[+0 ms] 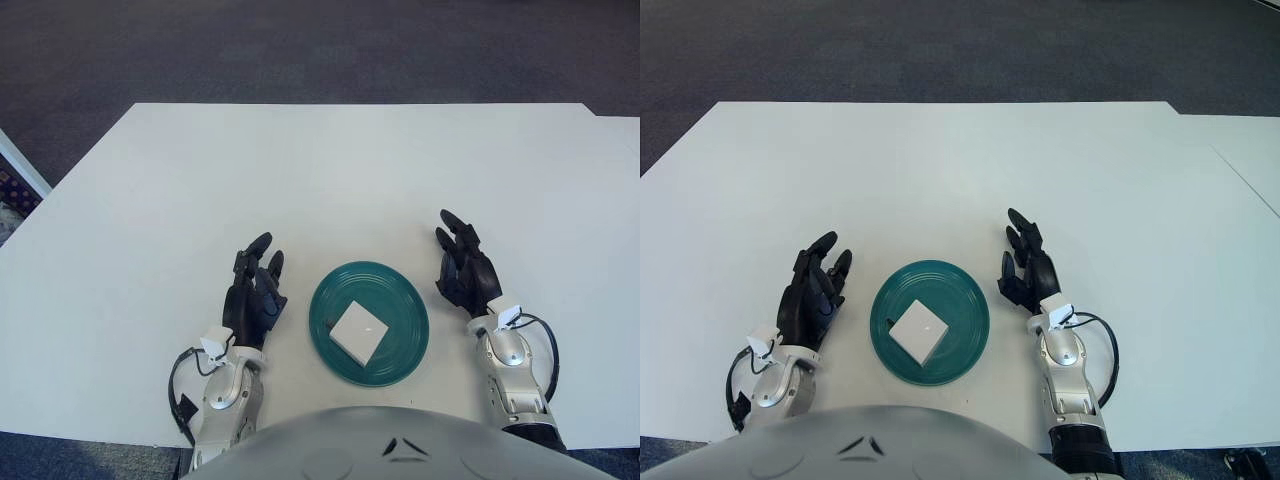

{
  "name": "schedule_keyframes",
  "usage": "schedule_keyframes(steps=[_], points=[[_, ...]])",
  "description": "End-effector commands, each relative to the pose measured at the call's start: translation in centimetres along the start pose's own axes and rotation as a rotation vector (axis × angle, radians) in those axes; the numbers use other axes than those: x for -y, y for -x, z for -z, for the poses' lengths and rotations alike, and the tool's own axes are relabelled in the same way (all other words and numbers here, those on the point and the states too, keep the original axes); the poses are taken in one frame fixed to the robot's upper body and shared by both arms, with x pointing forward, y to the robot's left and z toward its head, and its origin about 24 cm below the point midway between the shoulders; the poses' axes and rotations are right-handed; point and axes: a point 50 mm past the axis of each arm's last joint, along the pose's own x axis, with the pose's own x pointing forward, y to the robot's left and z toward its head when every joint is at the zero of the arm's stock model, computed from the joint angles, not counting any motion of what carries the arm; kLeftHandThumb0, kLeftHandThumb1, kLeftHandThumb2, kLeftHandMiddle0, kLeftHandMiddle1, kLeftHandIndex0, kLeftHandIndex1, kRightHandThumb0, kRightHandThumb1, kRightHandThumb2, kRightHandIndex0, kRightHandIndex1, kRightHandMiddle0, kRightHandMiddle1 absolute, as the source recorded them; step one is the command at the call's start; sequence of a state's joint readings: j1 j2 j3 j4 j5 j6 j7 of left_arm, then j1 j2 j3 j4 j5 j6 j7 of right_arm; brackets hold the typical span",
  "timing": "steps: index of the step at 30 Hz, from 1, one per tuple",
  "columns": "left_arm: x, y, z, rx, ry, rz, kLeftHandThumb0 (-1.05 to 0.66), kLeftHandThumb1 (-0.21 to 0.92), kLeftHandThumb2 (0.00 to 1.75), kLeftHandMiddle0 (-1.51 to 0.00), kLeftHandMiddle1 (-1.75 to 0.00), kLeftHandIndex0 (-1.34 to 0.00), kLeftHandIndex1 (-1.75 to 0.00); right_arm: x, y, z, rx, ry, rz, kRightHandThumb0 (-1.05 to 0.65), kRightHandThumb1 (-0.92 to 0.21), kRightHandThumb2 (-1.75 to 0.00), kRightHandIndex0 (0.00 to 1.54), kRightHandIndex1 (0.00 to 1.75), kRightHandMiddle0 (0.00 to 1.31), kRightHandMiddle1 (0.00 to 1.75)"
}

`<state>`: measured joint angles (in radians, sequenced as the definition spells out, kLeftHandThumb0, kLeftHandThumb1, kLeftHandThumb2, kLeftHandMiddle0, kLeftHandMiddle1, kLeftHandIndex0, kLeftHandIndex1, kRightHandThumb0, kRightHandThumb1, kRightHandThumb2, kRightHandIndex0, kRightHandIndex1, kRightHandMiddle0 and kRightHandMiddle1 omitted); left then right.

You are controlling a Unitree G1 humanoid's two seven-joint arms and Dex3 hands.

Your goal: Put the charger into the plate.

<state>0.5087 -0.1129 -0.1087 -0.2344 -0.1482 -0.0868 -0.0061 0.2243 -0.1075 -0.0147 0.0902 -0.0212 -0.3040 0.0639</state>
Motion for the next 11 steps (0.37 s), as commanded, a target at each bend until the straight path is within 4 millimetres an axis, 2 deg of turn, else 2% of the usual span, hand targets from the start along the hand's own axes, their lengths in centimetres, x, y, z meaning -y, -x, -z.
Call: schedule_keyframes(steps=[1, 11], points=[[-0.53, 0.4, 1.3, -0.077, -0.022, -0.01, -1.01, 0.92, 0.92, -0.29, 0.0, -0.1, -0.76, 0.1, 1.32, 2.0, -0.134, 0.007, 0.002, -0.82, -0.92, -0.98, 0.16, 0.01, 0.0, 0.52], [-0.4, 0.48, 1.14, -0.08, -0.023, -0.004, -1.01, 0.92, 0.92, -0.19, 0.0, -0.01, -0.68, -0.03, 1.46, 1.72, -0.135, 0.0, -0.004, -0.84, -0.92, -0.98, 0.16, 0.0, 0.0, 0.51]])
